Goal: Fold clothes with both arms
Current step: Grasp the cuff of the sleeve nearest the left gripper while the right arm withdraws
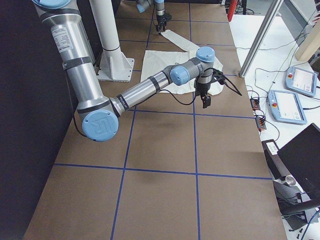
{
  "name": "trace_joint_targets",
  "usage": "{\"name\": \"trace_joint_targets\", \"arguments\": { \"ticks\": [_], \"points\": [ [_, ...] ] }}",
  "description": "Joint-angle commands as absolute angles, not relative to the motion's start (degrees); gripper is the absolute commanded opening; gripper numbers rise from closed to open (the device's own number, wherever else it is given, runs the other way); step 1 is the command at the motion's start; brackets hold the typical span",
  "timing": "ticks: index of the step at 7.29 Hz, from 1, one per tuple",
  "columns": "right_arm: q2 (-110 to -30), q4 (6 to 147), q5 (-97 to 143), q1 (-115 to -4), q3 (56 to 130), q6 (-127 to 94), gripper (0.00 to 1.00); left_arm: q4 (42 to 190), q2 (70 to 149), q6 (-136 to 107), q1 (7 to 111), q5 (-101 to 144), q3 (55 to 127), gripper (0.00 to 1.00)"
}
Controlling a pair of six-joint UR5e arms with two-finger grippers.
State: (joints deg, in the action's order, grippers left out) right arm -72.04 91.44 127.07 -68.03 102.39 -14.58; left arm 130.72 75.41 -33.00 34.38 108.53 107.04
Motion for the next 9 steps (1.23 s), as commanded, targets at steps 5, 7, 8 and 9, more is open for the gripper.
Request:
{"name": "trace_joint_targets", "arguments": {
  "ticks": [5,7,8,9],
  "points": [
    [-72.33,91.32,126.91,-68.03,102.48,-14.68,1.0,130.78,75.93,-32.53,34.19,101.56,108.1,0.0],
    [-72.68,91.23,127.18,-68.03,102.39,-14.33,1.0,130.17,79.08,-31.03,35.58,98.35,110.21,0.0],
    [-72.77,91.23,127.09,-68.03,102.31,-14.15,1.0,126.86,82.93,-30.85,39.86,98.52,110.21,0.0],
    [-72.77,91.23,127.0,-68.03,102.22,-14.06,1.0,117.52,91.58,-30.76,44.08,99.83,110.21,0.0]
  ]
}}
